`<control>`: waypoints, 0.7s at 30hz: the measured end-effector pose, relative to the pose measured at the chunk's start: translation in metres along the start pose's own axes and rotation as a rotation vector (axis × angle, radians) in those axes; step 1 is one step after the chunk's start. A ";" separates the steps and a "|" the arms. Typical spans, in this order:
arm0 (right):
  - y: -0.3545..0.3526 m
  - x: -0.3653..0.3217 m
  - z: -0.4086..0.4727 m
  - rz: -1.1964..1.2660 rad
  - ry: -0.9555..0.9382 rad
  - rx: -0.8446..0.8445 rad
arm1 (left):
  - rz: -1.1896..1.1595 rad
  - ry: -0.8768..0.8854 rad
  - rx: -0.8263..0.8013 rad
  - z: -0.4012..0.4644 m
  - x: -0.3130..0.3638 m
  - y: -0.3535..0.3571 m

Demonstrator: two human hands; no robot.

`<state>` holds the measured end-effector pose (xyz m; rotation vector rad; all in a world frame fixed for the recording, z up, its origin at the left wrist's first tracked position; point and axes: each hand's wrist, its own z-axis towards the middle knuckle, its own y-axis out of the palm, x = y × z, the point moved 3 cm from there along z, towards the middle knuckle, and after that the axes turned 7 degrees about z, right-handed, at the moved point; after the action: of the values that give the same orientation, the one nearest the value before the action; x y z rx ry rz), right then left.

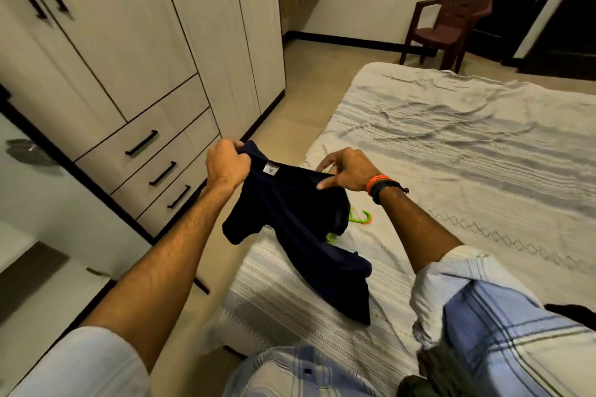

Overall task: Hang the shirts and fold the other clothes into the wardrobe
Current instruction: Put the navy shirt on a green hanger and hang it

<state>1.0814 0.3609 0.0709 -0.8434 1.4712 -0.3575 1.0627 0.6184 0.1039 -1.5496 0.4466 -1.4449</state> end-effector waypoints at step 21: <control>-0.034 -0.117 0.008 0.064 -0.357 0.604 | -0.110 0.137 0.345 0.000 -0.011 -0.102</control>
<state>1.0856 0.4198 0.1777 -0.3471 0.9723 -0.5371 1.0274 0.6772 0.1802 -1.2200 0.1799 -1.6233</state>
